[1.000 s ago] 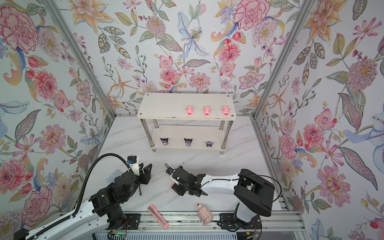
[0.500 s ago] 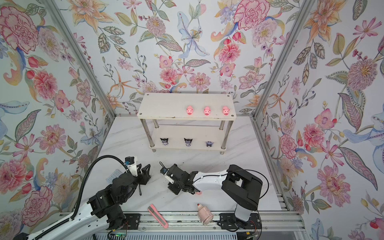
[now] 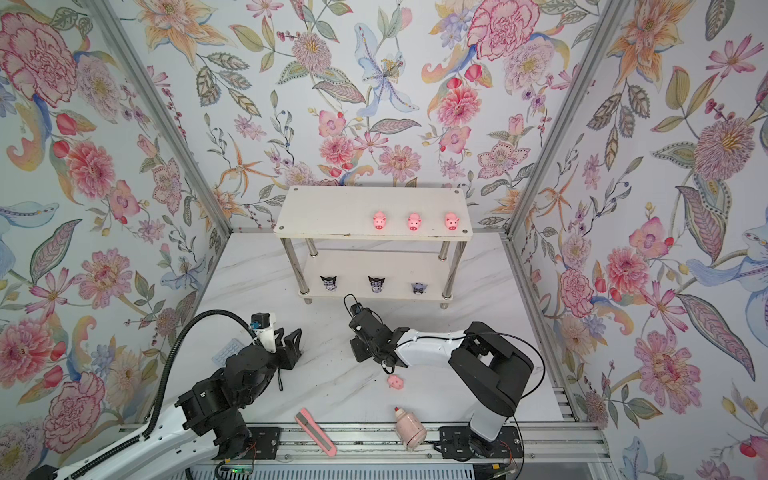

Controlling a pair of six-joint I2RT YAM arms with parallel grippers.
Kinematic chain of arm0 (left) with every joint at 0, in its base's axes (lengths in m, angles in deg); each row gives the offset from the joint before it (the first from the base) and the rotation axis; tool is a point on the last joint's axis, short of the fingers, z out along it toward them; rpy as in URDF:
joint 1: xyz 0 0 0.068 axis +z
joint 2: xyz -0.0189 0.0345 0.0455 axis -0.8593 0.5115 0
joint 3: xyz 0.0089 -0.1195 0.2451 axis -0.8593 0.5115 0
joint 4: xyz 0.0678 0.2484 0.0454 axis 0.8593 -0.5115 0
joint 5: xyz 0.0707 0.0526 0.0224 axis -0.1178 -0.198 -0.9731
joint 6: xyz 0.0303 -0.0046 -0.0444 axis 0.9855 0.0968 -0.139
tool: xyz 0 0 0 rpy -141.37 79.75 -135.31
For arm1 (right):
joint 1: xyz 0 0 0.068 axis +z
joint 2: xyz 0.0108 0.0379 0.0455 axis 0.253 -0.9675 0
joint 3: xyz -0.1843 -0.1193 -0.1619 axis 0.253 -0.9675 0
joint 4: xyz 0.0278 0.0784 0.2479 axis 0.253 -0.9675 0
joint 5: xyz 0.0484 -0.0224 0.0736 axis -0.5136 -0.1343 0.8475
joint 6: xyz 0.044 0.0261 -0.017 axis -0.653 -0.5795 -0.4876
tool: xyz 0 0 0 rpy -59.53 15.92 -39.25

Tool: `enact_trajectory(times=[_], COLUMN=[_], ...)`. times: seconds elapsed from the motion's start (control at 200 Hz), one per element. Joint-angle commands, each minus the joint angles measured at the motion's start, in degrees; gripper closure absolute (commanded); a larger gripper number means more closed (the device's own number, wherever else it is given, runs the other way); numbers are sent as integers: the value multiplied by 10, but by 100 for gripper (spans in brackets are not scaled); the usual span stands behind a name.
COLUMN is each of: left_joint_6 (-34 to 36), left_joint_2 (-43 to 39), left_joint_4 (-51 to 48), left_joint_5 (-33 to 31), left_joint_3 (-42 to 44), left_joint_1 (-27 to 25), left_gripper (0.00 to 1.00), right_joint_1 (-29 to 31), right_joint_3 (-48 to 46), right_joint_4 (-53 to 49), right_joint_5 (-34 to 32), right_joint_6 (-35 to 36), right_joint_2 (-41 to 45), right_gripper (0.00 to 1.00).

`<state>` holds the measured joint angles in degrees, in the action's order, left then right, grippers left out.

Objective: Place and organize the plastic toys onto the shelf

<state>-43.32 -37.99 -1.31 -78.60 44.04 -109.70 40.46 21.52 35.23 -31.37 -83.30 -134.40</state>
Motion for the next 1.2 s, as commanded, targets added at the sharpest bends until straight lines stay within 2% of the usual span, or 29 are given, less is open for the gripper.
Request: enact_trajectory(times=[0.0, 0.12, 0.205, 0.295, 0.4, 0.616, 0.871, 1.196], left_joint_6=[-7, -4, -1, 1, 1, 2, -5, -1], left_joint_2=[11, 29, 39, 46, 53, 79, 81, 118], left_joint_4=[14, 25, 30, 37, 49, 71, 73, 92], left_joint_5=[10, 18, 23, 28, 32, 47, 58, 71], left_joint_3=[11, 10, 9, 10, 13, 8, 8, 0], left_joint_1=[6, 6, 6, 6, 8, 7, 7, 6], left_gripper=[46, 46, 45, 45, 44, 44, 44, 43], right_joint_1=[6, 1, -6, -17, -27, -28, -22, 20], right_joint_3=[-8, -16, -34, -63, -94, -88, -69, -77], right_joint_4=[16, 15, 19, 43, 91, 146, 156, 177], right_joint_5=[-37, -33, -31, -10, 43, 122, 147, 163], right_joint_6=[-68, -69, -70, -68, -60, -38, -43, -72], right_joint_2=[19, 20, 35, 56, 72, 34, 4, 4], right_gripper=[71, 52, 48, 48, 53, 49, 47, 46])
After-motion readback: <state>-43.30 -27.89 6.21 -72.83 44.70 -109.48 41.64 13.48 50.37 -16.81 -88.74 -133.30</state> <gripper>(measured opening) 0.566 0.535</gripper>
